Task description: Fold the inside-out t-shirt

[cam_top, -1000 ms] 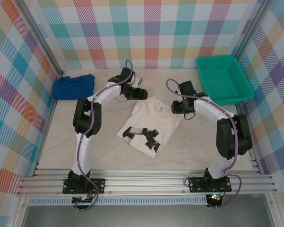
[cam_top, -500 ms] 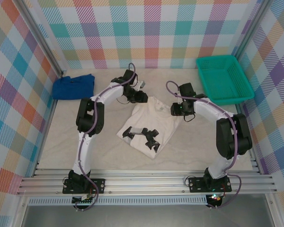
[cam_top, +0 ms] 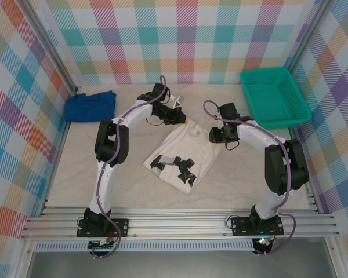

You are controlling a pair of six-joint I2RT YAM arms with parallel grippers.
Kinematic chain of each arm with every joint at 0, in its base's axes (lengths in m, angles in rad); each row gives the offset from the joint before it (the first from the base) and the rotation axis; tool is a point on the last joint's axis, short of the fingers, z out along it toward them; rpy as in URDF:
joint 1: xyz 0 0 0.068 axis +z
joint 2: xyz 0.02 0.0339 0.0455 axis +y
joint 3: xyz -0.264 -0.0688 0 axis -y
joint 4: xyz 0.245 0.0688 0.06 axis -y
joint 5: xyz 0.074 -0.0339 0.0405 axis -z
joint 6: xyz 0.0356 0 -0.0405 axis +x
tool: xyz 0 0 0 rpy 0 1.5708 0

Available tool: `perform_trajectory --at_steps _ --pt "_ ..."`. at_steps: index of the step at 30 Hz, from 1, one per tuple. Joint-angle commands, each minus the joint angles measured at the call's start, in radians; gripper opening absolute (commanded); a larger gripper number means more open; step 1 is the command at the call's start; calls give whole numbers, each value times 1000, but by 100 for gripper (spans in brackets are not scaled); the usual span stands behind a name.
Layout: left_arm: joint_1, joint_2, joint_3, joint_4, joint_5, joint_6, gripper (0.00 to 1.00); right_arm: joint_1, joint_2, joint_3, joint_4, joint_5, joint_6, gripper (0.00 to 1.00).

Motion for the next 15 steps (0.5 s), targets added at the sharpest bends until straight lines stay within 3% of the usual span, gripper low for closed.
perform_trajectory --at_steps 1,8,15 --pt "34 17 6 18 -32 -47 0 -1 -18 -8 17 -10 10 36" --pt "78 157 100 5 -65 -129 1 -1 -11 -5 13 -7 6 36" --pt "83 126 88 12 -72 -118 35 -1 -2 -5 13 -10 10 36"
